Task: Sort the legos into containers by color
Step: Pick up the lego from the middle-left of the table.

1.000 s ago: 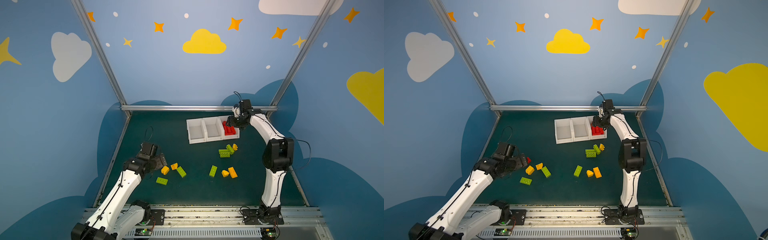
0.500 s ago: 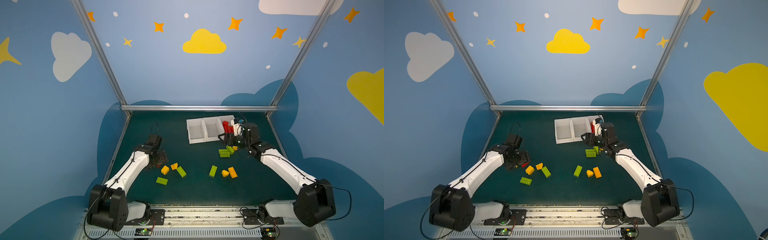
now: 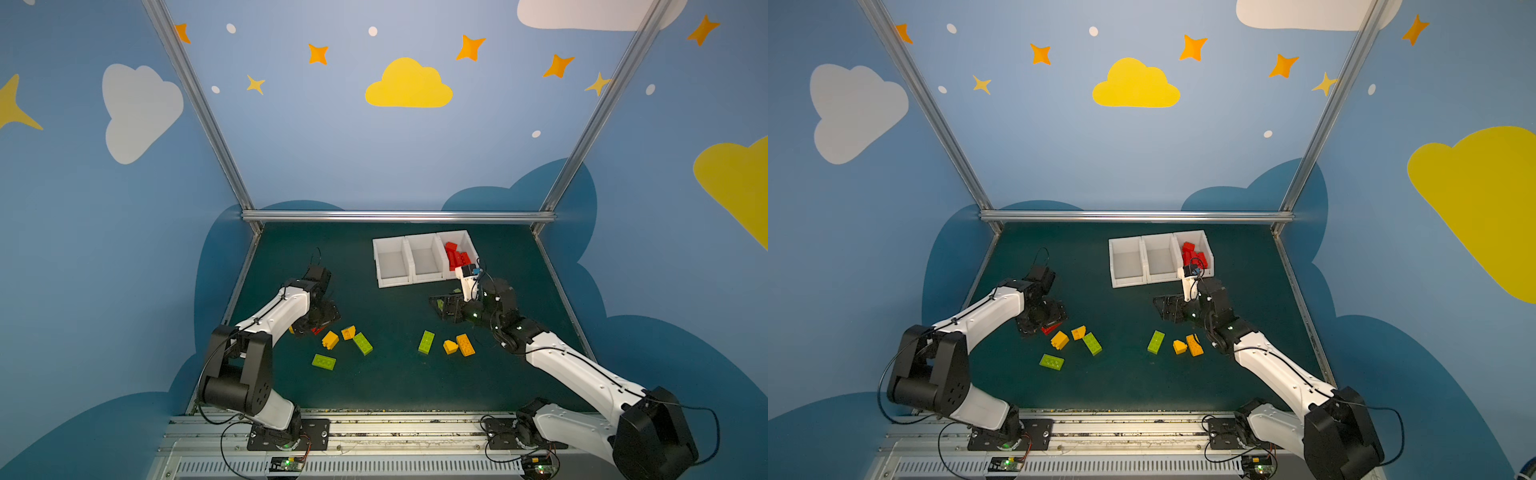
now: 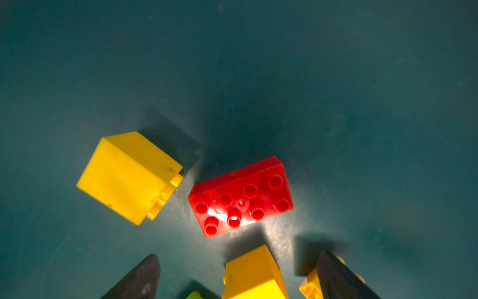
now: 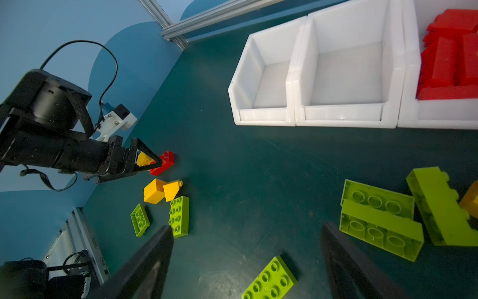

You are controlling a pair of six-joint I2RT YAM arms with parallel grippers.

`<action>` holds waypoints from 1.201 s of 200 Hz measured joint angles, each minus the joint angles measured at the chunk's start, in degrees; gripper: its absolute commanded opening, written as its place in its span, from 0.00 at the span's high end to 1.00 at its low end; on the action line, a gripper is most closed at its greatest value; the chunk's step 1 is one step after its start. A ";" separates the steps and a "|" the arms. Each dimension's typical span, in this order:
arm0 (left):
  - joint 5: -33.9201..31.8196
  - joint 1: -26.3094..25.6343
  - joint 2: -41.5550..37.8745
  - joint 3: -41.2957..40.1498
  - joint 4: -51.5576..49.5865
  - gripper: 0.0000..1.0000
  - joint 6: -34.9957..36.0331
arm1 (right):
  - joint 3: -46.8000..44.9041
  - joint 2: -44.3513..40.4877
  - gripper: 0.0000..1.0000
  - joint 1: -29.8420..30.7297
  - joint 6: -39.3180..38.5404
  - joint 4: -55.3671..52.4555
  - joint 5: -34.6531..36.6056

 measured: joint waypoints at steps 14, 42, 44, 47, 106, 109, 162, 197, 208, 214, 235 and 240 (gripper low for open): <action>-0.28 0.09 1.36 0.04 0.63 0.06 -0.63 | -0.94 0.00 0.14 0.28 0.02 0.20 0.09; -0.90 0.26 2.86 0.07 1.46 0.08 -1.79 | -1.03 0.59 0.14 0.44 0.00 0.70 0.20; -0.92 0.28 2.99 0.09 1.55 0.08 -1.90 | -1.03 0.68 0.14 0.44 0.00 0.79 0.20; -0.98 0.31 3.10 0.09 1.66 0.08 -2.08 | -1.03 0.79 0.14 0.46 0.00 0.85 0.20; -1.14 1.53 7.04 1.31 3.30 0.15 -3.65 | -1.03 1.73 0.14 0.63 0.00 1.11 0.17; -1.16 1.53 7.17 1.38 3.37 0.15 -3.82 | -1.03 1.75 0.14 0.66 0.00 1.11 0.17; -0.92 1.68 10.10 3.04 4.09 0.23 -4.52 | -1.03 2.58 0.14 0.70 -0.02 1.11 0.17; -0.72 1.68 10.21 3.19 4.55 0.34 -4.68 | -1.01 2.60 0.14 0.70 -0.04 1.07 0.22; -0.68 1.68 10.19 3.19 4.68 0.36 -4.70 | -1.01 2.60 0.14 0.70 -0.04 1.05 0.24; -0.68 1.68 10.14 3.19 4.81 0.37 -4.70 | -1.01 2.60 0.14 0.70 -0.04 1.03 0.26; -0.48 1.68 9.68 3.19 4.79 0.37 -4.61 | -0.96 2.58 0.14 0.70 -0.04 0.72 0.44; -0.46 1.68 9.40 3.19 4.74 0.37 -4.61 | -0.90 2.56 0.14 0.70 -0.04 0.55 0.48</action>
